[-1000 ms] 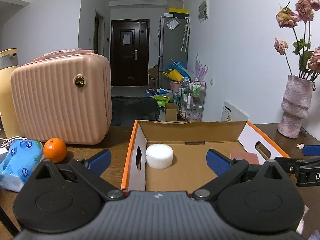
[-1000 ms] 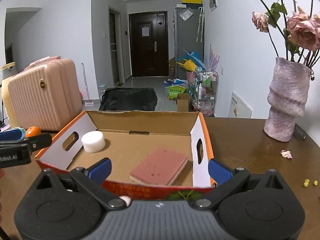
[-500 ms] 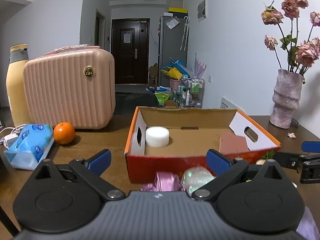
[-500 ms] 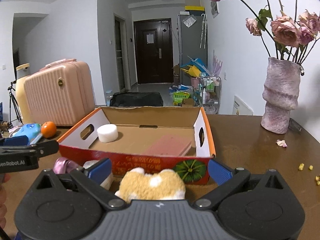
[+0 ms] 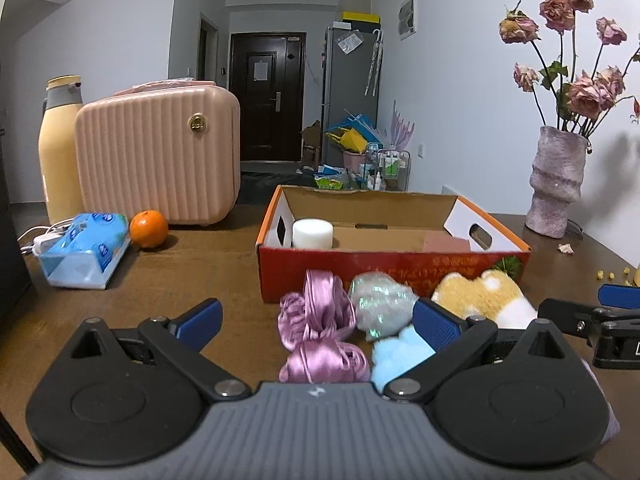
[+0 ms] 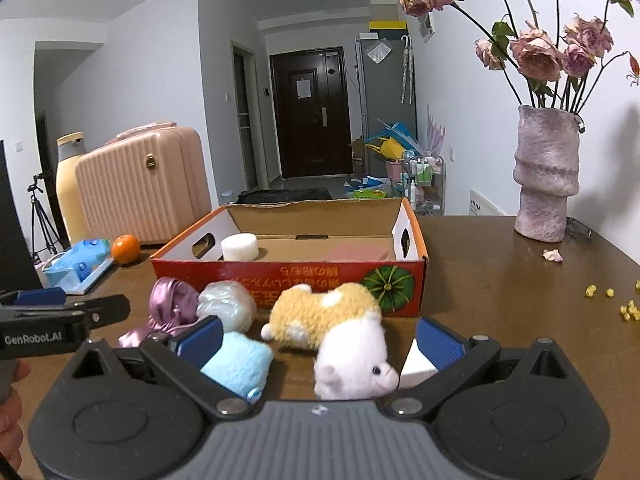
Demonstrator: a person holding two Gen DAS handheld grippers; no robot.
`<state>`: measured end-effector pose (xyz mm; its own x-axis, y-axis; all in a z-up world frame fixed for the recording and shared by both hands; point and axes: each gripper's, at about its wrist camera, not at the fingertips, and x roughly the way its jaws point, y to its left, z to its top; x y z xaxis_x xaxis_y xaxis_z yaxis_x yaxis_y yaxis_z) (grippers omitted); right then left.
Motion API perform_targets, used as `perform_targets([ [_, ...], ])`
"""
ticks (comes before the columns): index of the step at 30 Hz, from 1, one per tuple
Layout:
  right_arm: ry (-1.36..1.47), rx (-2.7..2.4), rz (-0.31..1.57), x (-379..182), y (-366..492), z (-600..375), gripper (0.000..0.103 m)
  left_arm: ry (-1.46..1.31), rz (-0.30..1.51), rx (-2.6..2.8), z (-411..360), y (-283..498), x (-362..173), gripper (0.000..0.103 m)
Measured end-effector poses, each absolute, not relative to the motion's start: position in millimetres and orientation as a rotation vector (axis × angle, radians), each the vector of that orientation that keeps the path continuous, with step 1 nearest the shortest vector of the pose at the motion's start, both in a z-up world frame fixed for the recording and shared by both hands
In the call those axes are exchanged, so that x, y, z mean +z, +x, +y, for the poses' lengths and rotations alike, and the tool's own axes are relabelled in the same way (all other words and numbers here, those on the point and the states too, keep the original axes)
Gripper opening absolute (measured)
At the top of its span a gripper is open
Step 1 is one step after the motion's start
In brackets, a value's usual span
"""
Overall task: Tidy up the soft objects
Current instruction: 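Move the left gripper to the blue tissue pack and grasp it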
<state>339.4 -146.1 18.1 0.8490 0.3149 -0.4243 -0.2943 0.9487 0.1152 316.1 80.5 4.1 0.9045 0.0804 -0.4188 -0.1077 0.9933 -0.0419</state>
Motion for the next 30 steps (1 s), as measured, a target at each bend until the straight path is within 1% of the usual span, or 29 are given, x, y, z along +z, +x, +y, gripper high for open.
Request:
perform_targets([
  [16,-0.003,0.365,0.453,-3.2,279.3,-148.2,0.103,-0.058,0.455,0.120,66.1,255.5,-7.8,0.103],
  [30,-0.023,0.387,0.455,-14.1,261.1,-151.4,0.103,-0.028,0.579,0.155,73.9,218.1,-32.0,0.103],
])
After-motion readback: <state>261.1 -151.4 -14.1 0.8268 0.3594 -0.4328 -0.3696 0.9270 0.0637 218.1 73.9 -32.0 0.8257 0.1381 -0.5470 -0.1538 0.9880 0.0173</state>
